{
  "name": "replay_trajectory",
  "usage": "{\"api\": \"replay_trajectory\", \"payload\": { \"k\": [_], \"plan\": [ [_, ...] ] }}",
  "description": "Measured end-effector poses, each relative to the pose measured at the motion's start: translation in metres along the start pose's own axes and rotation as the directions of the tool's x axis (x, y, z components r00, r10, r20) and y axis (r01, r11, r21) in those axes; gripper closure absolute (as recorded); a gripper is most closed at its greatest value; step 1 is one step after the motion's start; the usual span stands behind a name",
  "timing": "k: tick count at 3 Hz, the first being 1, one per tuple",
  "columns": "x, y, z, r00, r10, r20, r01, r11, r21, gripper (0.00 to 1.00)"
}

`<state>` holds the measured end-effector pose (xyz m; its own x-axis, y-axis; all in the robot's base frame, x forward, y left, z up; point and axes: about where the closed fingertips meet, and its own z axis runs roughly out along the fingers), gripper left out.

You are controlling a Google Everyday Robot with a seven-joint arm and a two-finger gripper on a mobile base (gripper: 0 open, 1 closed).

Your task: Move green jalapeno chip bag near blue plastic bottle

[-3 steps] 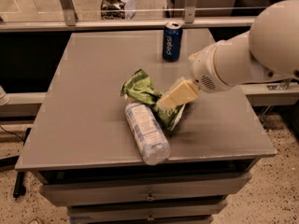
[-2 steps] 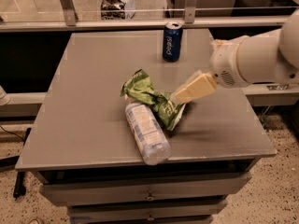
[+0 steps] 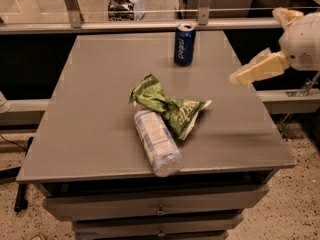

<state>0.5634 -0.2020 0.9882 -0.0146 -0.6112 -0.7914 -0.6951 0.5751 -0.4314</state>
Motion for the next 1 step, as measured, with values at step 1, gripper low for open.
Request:
{"api": "replay_trajectory", "payload": {
  "k": [1],
  "plan": [
    [-0.0217, -0.0182, -0.0106, 0.994, -0.103, 0.027, 0.101, 0.9941, 0.038, 0.0]
  ]
}}
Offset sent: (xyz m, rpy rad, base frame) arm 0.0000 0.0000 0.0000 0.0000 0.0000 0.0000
